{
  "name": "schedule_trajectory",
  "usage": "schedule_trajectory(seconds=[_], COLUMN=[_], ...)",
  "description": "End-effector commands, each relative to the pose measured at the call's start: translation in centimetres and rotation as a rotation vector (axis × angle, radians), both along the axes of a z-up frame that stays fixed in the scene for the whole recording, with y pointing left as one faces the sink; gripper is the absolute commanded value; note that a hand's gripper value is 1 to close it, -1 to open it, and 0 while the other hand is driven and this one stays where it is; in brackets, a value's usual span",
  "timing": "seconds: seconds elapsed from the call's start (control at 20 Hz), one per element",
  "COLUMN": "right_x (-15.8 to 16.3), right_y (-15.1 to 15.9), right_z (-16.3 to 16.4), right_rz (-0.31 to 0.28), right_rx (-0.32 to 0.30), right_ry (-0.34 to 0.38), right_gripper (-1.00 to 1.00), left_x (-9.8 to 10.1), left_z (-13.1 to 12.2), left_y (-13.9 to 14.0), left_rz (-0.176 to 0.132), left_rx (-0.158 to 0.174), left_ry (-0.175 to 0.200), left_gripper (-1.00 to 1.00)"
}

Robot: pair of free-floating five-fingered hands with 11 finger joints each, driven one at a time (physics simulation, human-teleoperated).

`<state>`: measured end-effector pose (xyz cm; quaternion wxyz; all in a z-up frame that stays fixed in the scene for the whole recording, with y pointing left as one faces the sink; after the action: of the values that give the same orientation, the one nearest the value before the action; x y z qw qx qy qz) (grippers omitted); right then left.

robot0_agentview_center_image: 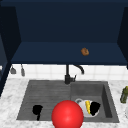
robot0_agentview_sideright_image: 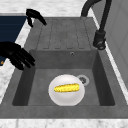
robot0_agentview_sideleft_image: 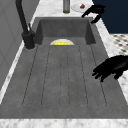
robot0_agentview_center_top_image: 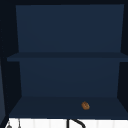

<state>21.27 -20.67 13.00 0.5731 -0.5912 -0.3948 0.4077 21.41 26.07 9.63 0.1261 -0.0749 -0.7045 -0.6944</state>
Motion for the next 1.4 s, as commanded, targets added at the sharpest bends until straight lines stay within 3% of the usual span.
schedule_trajectory(seconds=[0.0, 0.1, 0.25, 0.35, 0.45, 0.6, 0.75, 1.0, 1.2, 1.35], right_x=[0.0, -0.5, -0.6, -0.7, -0.7, -0.7, -0.7, -0.7, -0.7, -0.7], right_y=[0.0, 0.6, 1.1, 1.2, 1.3, 1.3, 1.3, 1.3, 1.3, 1.3], right_z=[0.0, -0.6, -1.2, -1.4, -1.5, -1.5, -1.5, -1.5, -1.5, -1.5], right_rz=[0.000, 0.020, 0.033, 0.033, 0.033, 0.033, 0.033, 0.033, 0.032, 0.032], right_rx=[-0.002, 0.036, 0.048, 0.052, 0.055, 0.056, 0.057, 0.057, 0.058, 0.058], right_ry=[-0.001, 0.052, 0.093, 0.100, 0.101, 0.101, 0.101, 0.101, 0.100, 0.100], right_gripper=[0.00, 0.00, 0.00, 0.00, 0.00, 0.00, 0.00, 0.00, 0.00, 0.00], left_x=[0.0, 0.4, 2.0, 3.3, 4.4, 6.6, 8.1, 7.6, 7.4, 7.7], left_z=[0.0, 0.6, 0.7, 1.0, 1.6, 2.0, 2.4, 3.0, 3.1, 3.1], left_y=[0.2, 0.7, 1.2, 1.4, 1.5, 1.8, 2.1, 1.8, 0.6, 1.0], left_rz=[0.005, 0.030, 0.039, 0.029, 0.020, 0.009, 0.007, 0.000, -0.002, -0.004], left_rx=[-0.002, -0.003, -0.001, -0.010, -0.023, -0.022, -0.024, -0.018, 0.004, -0.015], left_ry=[-0.001, 0.022, 0.056, 0.096, 0.162, 0.196, 0.191, 0.150, 0.147, 0.158], left_gripper=[-1.00, -1.00, -1.00, -1.00, -1.00, -1.00, -1.00, -1.00, -1.00, -1.00])
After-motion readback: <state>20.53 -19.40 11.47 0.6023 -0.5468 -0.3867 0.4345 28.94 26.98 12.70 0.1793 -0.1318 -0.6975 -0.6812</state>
